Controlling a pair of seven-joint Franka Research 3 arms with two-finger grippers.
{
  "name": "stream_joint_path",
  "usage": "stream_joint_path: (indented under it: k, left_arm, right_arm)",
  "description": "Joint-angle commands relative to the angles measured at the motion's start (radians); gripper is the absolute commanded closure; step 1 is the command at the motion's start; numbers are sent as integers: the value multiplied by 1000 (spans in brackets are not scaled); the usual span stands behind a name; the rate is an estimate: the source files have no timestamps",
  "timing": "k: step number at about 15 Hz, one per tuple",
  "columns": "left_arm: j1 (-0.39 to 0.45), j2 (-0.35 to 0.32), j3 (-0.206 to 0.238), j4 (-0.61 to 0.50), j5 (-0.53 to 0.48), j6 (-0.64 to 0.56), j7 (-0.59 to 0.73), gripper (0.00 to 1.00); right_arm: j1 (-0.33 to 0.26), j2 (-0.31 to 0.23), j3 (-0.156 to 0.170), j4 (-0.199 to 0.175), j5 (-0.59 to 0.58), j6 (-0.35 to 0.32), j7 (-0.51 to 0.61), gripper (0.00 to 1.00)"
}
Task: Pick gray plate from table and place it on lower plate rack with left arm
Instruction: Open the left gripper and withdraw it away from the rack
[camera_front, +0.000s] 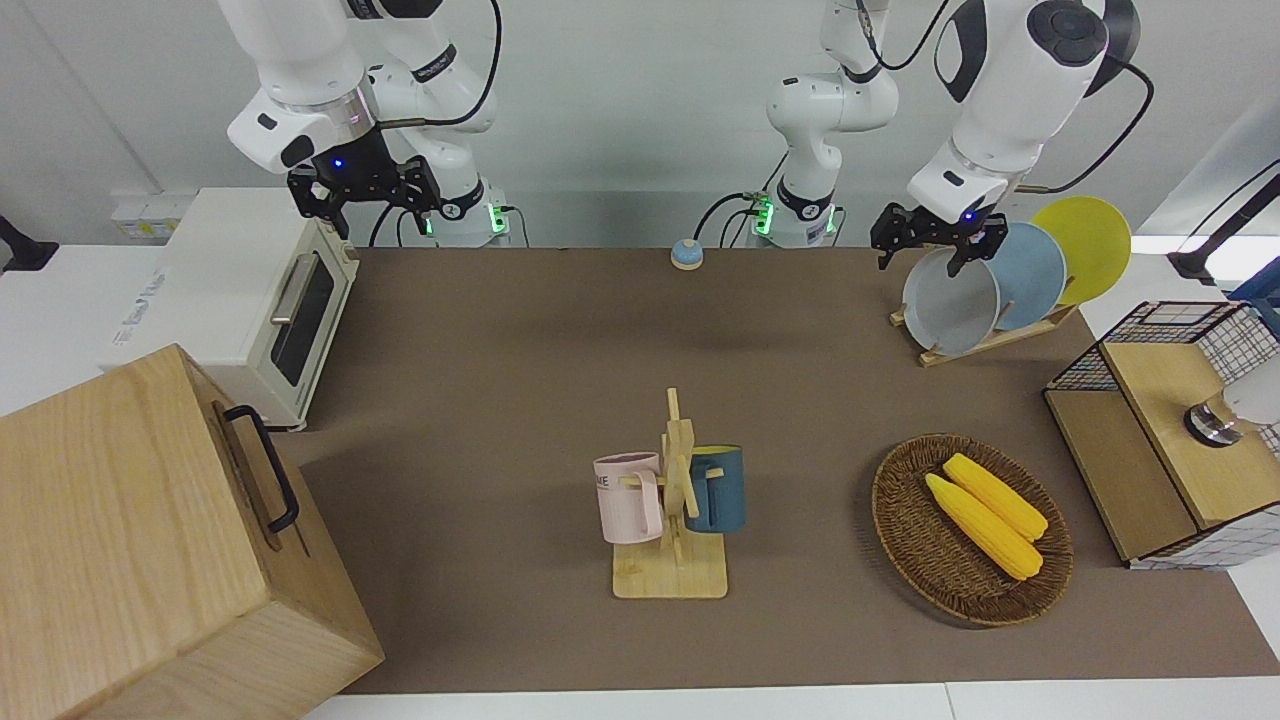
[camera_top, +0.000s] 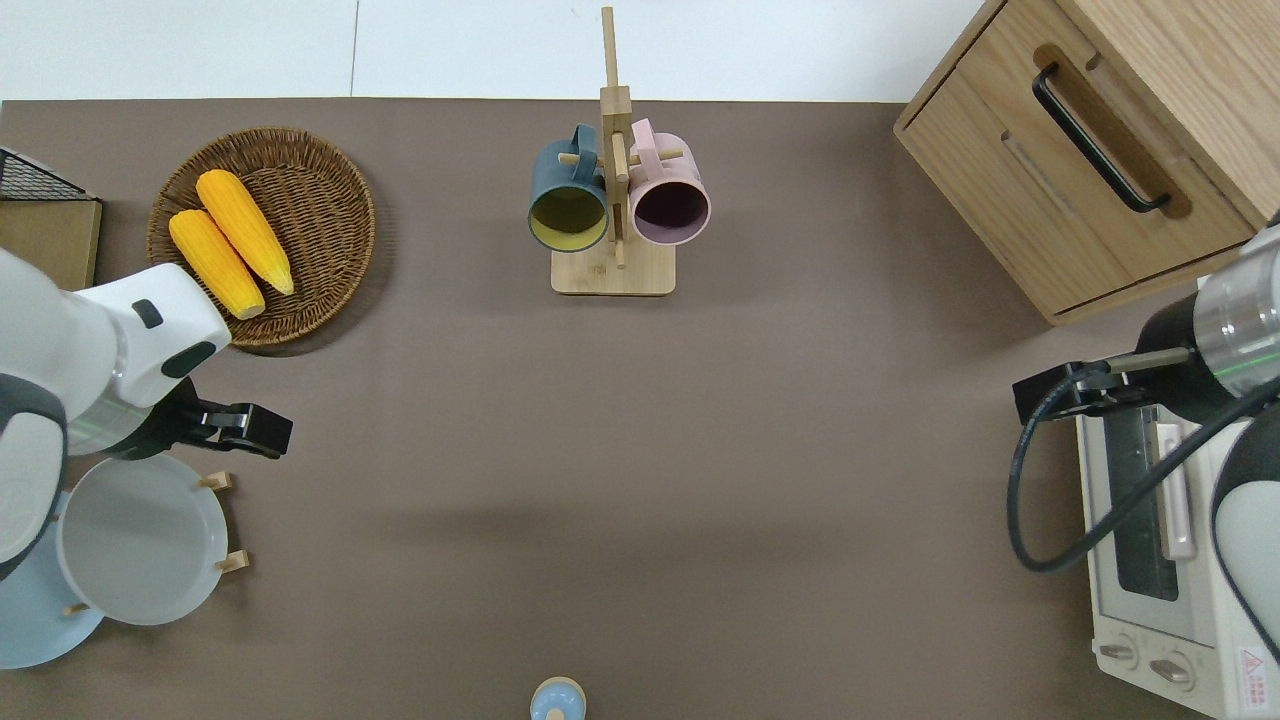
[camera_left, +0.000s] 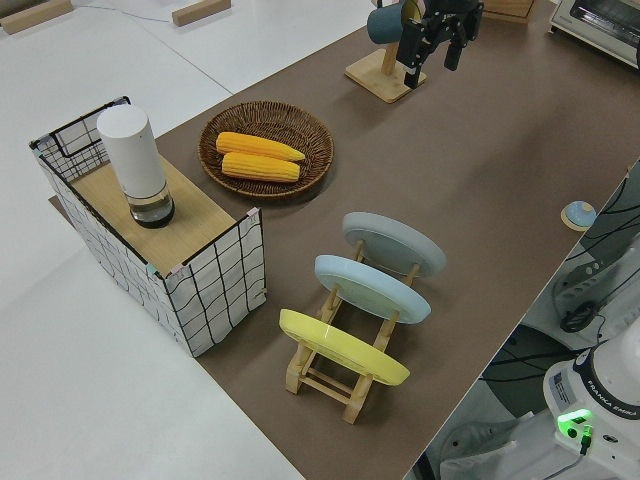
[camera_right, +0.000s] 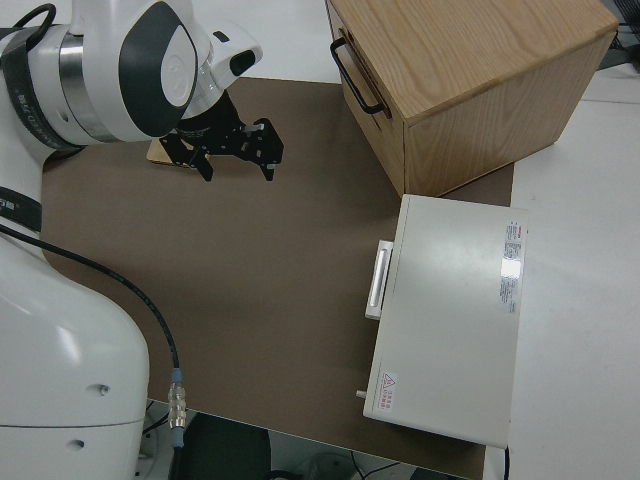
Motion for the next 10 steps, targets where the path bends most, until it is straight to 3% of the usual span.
stream_joint_path:
  k: [1,10]
  left_arm:
    - [6,0,-4,50,-19,-13,39,7]
    - [2,0,-10,98,-21,-24,36,7]
  right_arm:
    - [-25,-2,20,8,-6,-12,12,17]
    - [-25,-2,22,8,-6,-12,12,17]
